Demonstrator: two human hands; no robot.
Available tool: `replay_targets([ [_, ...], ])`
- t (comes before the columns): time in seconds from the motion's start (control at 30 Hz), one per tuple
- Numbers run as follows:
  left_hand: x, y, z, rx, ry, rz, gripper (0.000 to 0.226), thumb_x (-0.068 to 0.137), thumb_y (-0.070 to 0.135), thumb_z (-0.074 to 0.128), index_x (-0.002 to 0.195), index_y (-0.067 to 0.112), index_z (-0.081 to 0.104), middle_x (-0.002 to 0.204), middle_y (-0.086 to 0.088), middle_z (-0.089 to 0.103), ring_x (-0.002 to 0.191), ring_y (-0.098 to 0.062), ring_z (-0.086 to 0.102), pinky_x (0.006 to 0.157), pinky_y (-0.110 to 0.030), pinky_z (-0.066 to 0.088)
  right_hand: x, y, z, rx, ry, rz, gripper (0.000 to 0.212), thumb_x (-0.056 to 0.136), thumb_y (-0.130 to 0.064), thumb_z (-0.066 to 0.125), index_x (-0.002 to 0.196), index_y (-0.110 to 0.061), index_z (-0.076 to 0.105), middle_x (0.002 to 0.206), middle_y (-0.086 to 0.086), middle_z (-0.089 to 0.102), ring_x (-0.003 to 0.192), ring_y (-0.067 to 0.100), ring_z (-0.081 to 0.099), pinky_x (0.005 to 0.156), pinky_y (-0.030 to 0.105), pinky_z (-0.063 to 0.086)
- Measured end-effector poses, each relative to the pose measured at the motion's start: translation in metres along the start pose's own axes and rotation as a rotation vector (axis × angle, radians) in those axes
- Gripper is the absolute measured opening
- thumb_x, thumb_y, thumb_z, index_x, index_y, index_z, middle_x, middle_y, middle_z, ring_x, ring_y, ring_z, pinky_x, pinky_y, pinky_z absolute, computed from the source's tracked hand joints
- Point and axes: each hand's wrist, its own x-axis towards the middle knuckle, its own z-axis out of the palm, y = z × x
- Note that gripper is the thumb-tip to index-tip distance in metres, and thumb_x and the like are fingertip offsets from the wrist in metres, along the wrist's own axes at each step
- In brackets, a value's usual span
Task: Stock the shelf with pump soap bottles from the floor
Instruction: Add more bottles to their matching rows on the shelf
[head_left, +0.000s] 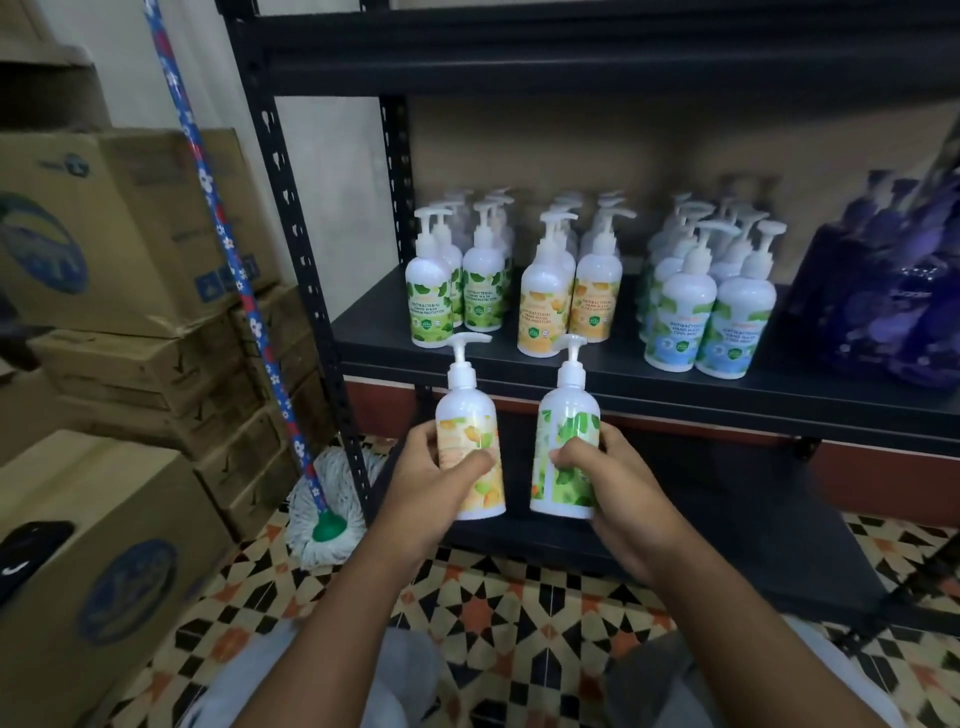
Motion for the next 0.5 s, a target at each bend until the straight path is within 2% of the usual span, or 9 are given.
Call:
replay_targets([
  [0.1, 0.0003, -0.0009, -0.001, 0.025, 0.016, 0.06, 0.047, 0.079, 0.026, 0.085, 0.119, 0.024, 0.061, 0.102, 0.005, 0.075, 0.082, -0.005, 0.074, 0.063, -0.02, 0.057, -0.0001, 0.0017, 0.0006, -0.093, 0.02, -0.05, 0.048, 0.086, -0.012, 0.074, 0.126, -0.028, 0.054, 0.115, 0.007, 0.071, 0.101, 0.023, 0.072, 0.085, 0.045, 0.061],
  [0.2, -0.0016, 0.0012, 0.001, 0.063, 0.016, 0.085, 0.04, 0.077, 0.027, 0.086, 0.112, 0.022, 0.066, 0.095, 0.002, 0.075, 0.077, -0.006, 0.073, 0.058, -0.017, 0.054, -0.0004, 0.0017, 0.0, -0.167, 0.045, -0.076, 0.051, 0.084, -0.018, 0.078, 0.129, -0.027, 0.053, 0.113, 0.001, 0.071, 0.099, 0.017, 0.072, 0.078, 0.034, 0.059],
  [0.27, -0.0021, 0.0007, 0.0021, 0.061, 0.019, 0.089, 0.036, 0.078, 0.028, 0.085, 0.109, 0.025, 0.066, 0.094, 0.001, 0.074, 0.075, -0.006, 0.073, 0.056, -0.016, 0.053, -0.0009, 0.001, 0.0001, -0.193, 0.05, -0.082, 0.052, 0.082, -0.023, 0.081, 0.128, -0.023, 0.057, 0.111, 0.001, 0.072, 0.096, 0.015, 0.073, 0.078, 0.032, 0.059],
  [0.37, -0.0026, 0.0002, 0.0041, 0.063, 0.039, 0.093, 0.028, 0.082, 0.032, 0.081, 0.104, 0.028, 0.063, 0.095, 0.002, 0.072, 0.076, -0.006, 0.072, 0.059, -0.02, 0.054, -0.0023, -0.0004, 0.0009, -0.185, 0.071, -0.094, 0.052, 0.08, -0.024, 0.083, 0.126, -0.023, 0.058, 0.108, 0.0, 0.073, 0.094, 0.014, 0.073, 0.076, 0.029, 0.058],
  [0.5, -0.0035, -0.0003, 0.0081, 0.018, 0.024, 0.081, 0.031, 0.086, 0.035, 0.077, 0.109, 0.027, 0.057, 0.102, -0.004, 0.072, 0.087, -0.019, 0.075, 0.072, -0.036, 0.062, -0.0054, -0.0028, 0.0023, -0.179, 0.111, -0.148, 0.057, 0.078, -0.023, 0.086, 0.125, -0.027, 0.054, 0.109, -0.004, 0.07, 0.094, 0.01, 0.07, 0.071, 0.023, 0.054],
])
